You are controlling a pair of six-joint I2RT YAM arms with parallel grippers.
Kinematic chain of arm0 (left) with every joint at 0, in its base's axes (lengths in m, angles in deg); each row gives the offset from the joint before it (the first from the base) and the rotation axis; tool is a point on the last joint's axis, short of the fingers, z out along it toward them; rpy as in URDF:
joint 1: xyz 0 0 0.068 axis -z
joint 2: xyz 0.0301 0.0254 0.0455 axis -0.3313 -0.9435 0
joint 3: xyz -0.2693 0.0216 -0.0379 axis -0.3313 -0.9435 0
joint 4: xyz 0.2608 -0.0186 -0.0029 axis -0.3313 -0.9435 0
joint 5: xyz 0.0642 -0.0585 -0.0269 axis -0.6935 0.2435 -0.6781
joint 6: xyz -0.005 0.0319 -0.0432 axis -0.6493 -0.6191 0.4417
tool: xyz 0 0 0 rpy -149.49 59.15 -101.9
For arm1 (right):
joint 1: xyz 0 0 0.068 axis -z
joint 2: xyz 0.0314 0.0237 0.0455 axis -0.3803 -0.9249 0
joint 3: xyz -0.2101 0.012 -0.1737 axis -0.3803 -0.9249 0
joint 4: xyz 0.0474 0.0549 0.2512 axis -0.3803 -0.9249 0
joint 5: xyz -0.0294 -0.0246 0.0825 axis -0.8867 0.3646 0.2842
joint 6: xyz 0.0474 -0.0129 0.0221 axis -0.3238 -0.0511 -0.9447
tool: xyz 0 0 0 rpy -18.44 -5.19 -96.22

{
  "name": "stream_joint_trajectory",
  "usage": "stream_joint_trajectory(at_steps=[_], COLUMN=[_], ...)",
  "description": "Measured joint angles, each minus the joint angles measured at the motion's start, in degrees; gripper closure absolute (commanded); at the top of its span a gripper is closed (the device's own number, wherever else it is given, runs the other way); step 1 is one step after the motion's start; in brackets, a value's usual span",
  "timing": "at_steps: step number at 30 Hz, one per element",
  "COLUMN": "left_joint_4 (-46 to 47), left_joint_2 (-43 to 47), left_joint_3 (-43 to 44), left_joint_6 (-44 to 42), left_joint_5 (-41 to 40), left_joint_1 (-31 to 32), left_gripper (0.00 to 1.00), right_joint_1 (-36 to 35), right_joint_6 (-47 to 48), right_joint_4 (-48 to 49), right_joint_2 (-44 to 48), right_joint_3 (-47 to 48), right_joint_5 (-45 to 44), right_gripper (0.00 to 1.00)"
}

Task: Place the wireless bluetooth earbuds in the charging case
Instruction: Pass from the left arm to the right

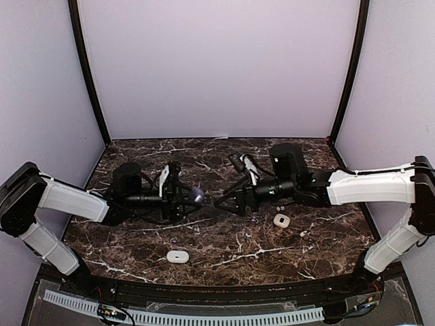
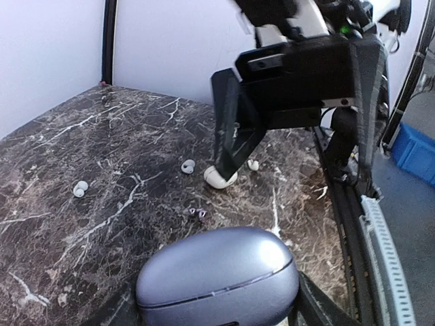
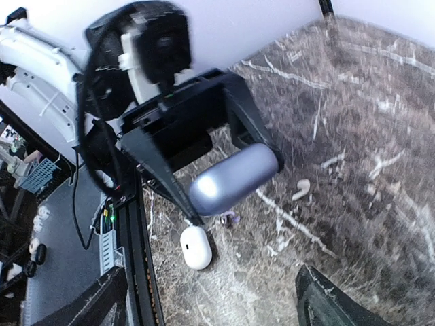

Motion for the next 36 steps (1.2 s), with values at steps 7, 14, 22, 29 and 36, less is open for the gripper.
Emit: stream_joint_trajectory(at_steps=[7, 14, 22, 29, 36], left_joint_4=[3.0, 19.6, 32.5, 36.0, 36.6], left_joint_2=[-4.5, -10.5, -11.9, -16.1, -18.3], left_joint_3=[8.8, 10.0, 13.3, 16.7, 18.0], left_joint_6=[20.9, 49.1, 64.0, 68.6, 70.1], left_joint_5=[18.0, 30.8, 36.6, 39.3, 39.9], left_joint_1=[-2.1, -2.0, 0.1, 3.8, 4.0], left_gripper=[0.51, 0.51, 0.53, 0.54, 0.54], right_joint_1=[0.0, 0.2, 0.2, 0.1, -1.1], right_joint_6=[15.0, 30.5, 41.9, 46.6, 51.2], right_joint_4=[6.1, 11.8, 14.6, 13.3, 9.8], right_joint_2=[9.1, 18.1, 20.1, 15.6, 11.0], right_joint_3=[-7.0, -14.7, -15.2, -9.9, -5.2], right_joint_5=[-1.2, 0.3, 5.5, 12.0, 16.9], right_gripper=[0.14, 0.15, 0.2, 0.27, 0.32])
